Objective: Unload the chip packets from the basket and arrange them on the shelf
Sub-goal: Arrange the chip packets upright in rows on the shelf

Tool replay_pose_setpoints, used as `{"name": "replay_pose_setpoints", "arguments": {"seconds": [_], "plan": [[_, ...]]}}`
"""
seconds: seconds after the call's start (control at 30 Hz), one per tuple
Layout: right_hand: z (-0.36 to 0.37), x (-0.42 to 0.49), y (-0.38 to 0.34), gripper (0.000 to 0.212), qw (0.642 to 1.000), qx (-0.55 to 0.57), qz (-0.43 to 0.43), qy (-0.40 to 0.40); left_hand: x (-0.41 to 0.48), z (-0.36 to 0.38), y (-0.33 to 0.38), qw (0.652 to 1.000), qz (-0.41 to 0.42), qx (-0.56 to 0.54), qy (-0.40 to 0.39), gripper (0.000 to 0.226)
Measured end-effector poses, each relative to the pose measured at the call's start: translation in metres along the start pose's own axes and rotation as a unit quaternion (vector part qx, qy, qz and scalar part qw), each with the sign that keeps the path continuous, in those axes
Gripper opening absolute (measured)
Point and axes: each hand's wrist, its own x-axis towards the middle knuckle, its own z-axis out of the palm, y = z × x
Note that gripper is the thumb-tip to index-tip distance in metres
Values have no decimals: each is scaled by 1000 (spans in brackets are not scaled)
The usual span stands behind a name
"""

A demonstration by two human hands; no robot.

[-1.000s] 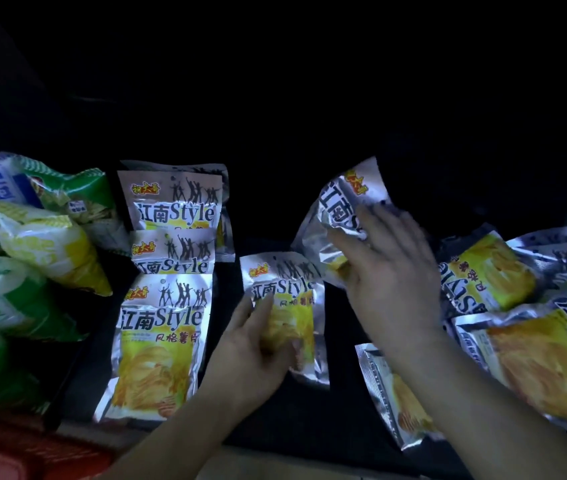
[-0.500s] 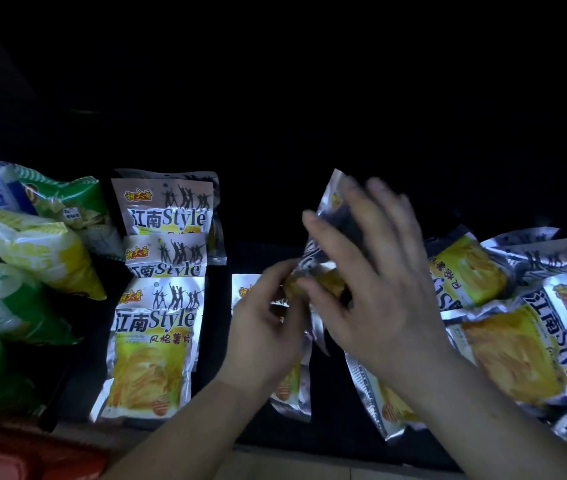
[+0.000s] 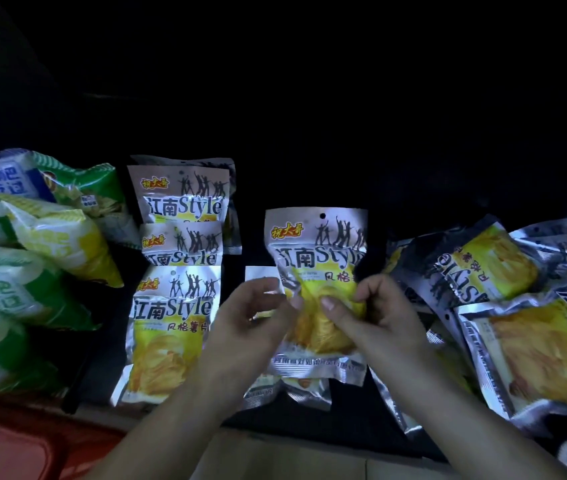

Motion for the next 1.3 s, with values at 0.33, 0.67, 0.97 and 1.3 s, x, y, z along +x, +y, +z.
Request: {"name": "replay_pose_setpoints", "arguments": {"seconds": [0.33, 0.67, 0.97, 1.3], "plan": [[8, -4, 29, 36, 999, -42, -6, 16, -3, -22, -22, 996, -47, 2, 71, 13], [14, -18, 58, 58, 993, -100, 17, -59, -6, -37, -33, 985, 0, 161, 65, 29], [18, -15, 72, 66, 980, -163, 32, -106, -21, -40, -36, 862, 204, 465, -3, 54], [23, 9, 61, 71, 988, -123, 48, -79, -3, -23, -63, 800, 238, 546, -77, 69]]}}
